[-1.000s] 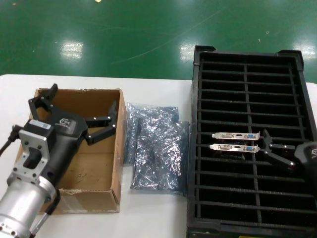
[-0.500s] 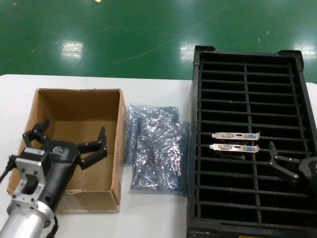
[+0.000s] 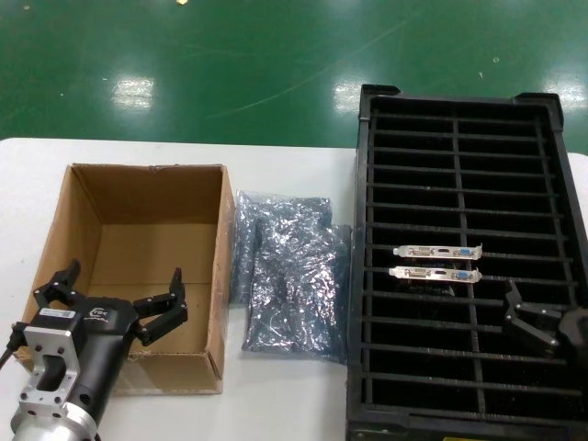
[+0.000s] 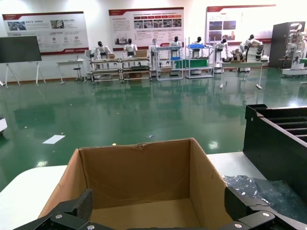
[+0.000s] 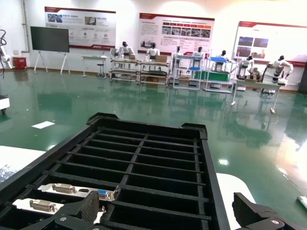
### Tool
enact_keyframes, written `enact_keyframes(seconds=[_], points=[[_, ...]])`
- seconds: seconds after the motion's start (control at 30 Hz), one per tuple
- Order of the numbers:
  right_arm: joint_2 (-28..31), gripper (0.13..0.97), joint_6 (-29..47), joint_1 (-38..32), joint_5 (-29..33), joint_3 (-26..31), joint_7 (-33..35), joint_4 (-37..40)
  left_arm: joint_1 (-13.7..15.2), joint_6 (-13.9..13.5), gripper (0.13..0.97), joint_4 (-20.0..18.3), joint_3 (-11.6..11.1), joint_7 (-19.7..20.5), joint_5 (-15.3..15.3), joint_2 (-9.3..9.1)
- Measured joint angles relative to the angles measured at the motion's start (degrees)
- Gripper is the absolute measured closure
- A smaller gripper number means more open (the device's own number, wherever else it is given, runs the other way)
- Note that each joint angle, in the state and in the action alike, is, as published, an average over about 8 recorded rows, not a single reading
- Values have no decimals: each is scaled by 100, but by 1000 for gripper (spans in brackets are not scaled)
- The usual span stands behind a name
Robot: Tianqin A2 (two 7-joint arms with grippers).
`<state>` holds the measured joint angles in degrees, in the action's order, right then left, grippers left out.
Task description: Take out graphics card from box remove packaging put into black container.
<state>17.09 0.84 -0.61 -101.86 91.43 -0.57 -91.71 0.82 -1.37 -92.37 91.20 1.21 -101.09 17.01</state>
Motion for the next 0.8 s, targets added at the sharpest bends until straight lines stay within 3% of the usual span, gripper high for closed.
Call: enact_keyframes(seconds=[0.8], points=[[0,129,-2,1,-2,1,1,0,-2,3,132,1,1,-2,-4,0]])
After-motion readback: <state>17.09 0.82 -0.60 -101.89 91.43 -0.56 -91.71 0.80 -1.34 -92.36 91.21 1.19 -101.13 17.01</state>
